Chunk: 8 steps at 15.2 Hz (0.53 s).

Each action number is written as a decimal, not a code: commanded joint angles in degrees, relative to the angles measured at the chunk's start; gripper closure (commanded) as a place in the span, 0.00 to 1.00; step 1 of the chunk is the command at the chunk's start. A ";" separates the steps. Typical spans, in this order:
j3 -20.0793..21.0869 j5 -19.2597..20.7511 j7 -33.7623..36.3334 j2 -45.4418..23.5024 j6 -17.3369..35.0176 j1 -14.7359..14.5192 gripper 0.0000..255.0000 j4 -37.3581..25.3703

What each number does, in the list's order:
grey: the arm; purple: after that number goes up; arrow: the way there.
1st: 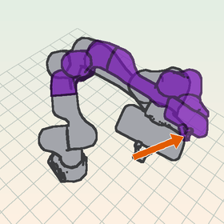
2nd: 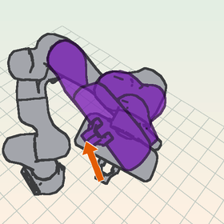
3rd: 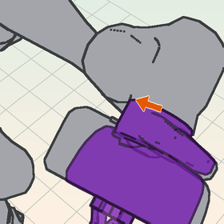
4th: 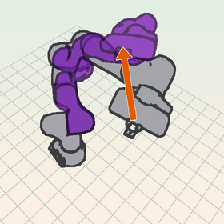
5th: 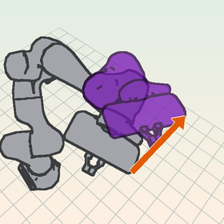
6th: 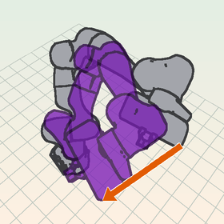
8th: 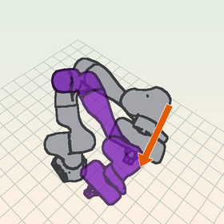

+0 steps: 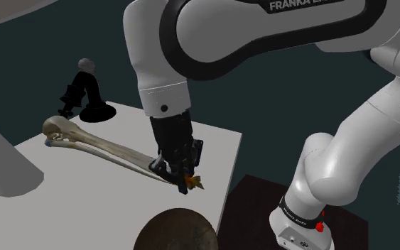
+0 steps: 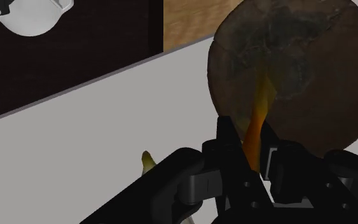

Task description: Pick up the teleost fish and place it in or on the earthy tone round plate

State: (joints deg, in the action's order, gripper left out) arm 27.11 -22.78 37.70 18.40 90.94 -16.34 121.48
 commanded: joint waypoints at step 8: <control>7.31 -2.28 9.34 -4.12 5.24 -3.38 1.00 -2.04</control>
State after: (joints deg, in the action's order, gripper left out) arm 34.10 -24.95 46.93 14.46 95.26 -19.59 118.78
